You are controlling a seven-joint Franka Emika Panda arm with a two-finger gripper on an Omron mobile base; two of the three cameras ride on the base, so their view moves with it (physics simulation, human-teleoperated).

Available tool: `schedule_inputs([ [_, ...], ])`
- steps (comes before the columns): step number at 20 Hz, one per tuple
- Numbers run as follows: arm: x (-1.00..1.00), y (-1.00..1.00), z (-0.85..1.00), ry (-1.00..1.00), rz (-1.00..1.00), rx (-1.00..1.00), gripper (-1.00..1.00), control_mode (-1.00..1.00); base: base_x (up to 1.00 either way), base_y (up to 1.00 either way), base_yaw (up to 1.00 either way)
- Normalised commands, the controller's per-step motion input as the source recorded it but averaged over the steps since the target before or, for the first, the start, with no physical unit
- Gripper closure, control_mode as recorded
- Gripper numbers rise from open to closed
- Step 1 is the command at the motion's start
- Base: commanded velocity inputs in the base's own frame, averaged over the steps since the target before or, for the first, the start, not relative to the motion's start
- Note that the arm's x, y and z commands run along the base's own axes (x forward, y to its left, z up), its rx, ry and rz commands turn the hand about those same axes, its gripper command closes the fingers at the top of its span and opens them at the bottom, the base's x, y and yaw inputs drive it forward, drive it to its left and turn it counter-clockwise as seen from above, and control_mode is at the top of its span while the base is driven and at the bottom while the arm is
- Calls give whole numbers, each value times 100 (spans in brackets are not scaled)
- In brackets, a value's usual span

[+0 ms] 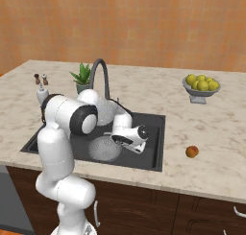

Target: Put the colander in the sink, put the peach in the colander, and turn on the sink faucet and pour water over the colander.

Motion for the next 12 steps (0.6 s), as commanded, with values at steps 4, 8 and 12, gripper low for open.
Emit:
schedule_inputs([
  [4, -31, -34, 100, 0, -2, 5, -100, -100, 0, 0, 0],
  [8, -48, -12, 100, 2, -1, 0, -100, -100, 0, 0, 0],
  [12, -74, -4, 100, 0, -4, 0, -100, -100, 0, 0, 0],
])
